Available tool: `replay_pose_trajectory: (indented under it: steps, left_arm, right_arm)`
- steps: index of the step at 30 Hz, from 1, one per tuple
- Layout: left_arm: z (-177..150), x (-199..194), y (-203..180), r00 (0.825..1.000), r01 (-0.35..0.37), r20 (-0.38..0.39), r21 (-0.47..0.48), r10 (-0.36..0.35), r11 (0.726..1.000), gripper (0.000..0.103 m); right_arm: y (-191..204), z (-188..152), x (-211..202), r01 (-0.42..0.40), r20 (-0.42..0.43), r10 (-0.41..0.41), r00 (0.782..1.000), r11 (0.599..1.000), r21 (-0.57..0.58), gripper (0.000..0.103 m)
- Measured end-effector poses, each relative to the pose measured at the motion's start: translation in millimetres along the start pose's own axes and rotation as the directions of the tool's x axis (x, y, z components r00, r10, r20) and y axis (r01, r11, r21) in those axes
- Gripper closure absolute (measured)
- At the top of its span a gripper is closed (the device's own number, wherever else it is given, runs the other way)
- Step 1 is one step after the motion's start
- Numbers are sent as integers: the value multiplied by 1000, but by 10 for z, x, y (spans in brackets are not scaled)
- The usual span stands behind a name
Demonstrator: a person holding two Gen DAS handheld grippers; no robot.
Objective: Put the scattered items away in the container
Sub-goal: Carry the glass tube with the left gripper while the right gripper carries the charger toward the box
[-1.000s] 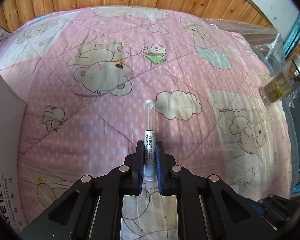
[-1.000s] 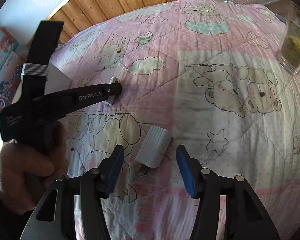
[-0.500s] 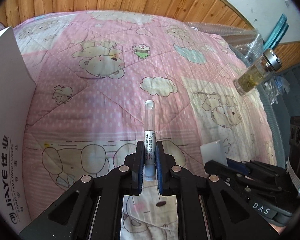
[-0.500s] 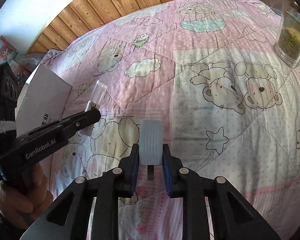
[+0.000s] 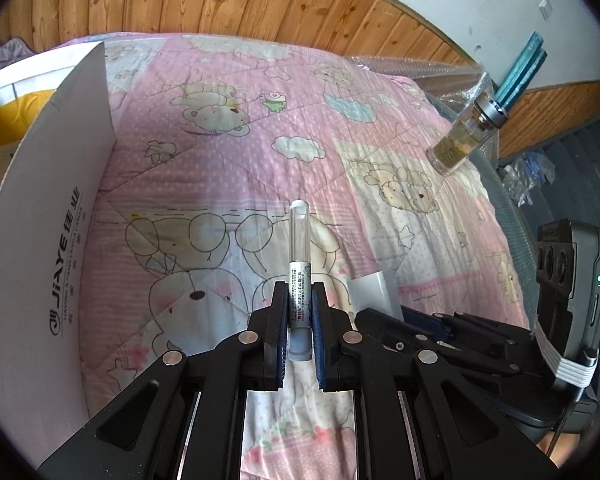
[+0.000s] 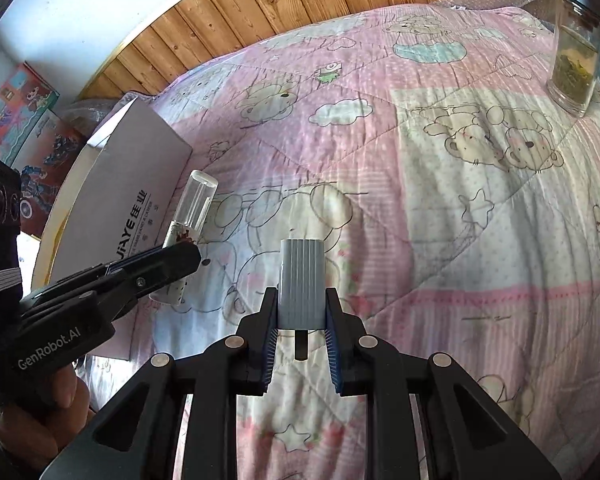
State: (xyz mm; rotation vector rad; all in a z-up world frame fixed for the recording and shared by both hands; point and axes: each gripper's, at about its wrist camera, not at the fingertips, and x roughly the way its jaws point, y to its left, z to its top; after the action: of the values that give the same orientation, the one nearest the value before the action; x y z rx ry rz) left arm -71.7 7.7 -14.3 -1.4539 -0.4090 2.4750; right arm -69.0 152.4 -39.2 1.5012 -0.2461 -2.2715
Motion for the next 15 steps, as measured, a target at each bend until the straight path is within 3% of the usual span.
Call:
replay_pose_trajectory:
  steps: [15]
  left_arm:
    - [-219, -888, 255, 991, 14, 131, -23, -11, 1000, 92]
  right_arm:
    - [861, -202, -352, -38, 70, 44, 997, 995, -91, 80]
